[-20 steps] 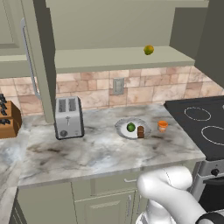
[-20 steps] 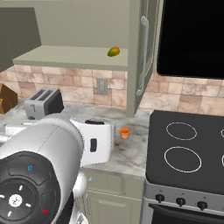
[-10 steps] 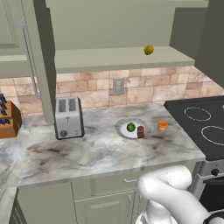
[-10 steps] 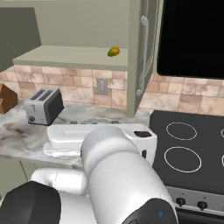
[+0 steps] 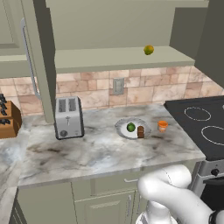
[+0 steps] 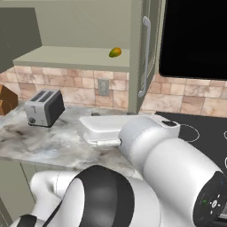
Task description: Pick the avocado and bread from the counter and place them on the plate. Then pick the jam from the cabinet and place it next to the plate. Lastly close the cabinet door.
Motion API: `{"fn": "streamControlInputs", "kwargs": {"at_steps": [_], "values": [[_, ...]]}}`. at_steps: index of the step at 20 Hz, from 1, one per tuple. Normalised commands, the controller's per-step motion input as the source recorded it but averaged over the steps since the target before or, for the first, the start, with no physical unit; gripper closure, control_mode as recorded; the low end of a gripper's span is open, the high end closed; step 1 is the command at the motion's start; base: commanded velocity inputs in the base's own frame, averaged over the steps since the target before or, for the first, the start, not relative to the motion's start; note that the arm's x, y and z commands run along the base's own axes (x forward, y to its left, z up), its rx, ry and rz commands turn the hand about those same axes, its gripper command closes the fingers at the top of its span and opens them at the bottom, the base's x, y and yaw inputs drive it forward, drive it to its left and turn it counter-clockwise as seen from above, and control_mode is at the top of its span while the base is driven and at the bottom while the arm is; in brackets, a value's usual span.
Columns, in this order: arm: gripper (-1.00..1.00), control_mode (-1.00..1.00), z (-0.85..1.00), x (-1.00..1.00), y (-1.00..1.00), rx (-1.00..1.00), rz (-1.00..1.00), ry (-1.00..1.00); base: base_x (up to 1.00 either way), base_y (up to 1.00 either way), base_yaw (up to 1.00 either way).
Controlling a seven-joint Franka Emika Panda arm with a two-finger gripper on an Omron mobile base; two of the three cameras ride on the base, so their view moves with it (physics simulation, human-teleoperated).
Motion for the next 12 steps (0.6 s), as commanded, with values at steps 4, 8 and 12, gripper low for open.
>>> {"fn": "streamControlInputs", "kwargs": {"at_steps": [4,8,12], "values": [[-1.0,-1.0,-0.08,0.67,0.0,0.0,0.07,-0.07,0.0,0.0,0.0],[-1.0,-1.0,-0.18,0.74,-0.02,0.01,0.09,-0.07,0.0,0.0,0.0],[-1.0,-1.0,-0.2,0.68,-0.23,0.05,0.16,-0.07,0.0,0.0,0.0]]}}
